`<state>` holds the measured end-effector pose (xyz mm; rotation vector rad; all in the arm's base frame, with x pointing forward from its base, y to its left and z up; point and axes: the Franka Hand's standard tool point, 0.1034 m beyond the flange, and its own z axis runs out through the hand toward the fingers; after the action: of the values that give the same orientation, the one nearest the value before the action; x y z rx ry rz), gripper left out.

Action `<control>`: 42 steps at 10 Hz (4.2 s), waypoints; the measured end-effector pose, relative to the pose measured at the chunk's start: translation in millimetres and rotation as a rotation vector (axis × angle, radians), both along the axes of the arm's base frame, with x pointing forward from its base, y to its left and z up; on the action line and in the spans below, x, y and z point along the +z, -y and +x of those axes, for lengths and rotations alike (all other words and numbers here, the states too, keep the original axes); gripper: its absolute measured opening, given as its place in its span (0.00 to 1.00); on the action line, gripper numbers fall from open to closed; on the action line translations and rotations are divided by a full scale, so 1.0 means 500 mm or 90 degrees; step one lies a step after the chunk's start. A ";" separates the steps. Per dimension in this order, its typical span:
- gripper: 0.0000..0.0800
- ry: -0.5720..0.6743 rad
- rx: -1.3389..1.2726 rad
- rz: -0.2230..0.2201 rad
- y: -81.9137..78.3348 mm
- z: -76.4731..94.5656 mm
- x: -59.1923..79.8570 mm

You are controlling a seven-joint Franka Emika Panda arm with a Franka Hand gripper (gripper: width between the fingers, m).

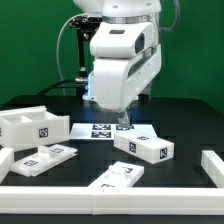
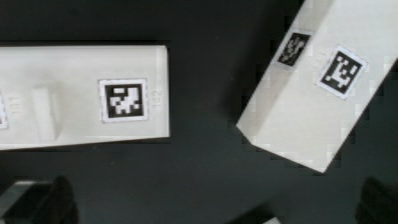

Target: Assemble cabinet

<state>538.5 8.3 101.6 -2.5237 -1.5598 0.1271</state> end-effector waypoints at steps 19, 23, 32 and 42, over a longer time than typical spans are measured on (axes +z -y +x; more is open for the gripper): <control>1.00 0.109 -0.026 0.002 0.098 0.109 -0.136; 0.96 0.110 -0.038 0.007 0.081 0.118 -0.156; 0.08 0.105 -0.032 0.001 0.117 0.087 -0.158; 0.16 0.107 -0.059 -0.014 0.217 0.046 -0.140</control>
Offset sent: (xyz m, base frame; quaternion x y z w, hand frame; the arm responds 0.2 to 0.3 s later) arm 0.0000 0.0000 0.0000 0.0000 0.0000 0.0000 1.0000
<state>561.4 -100.3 31.5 -2.6795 -1.5018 -0.0829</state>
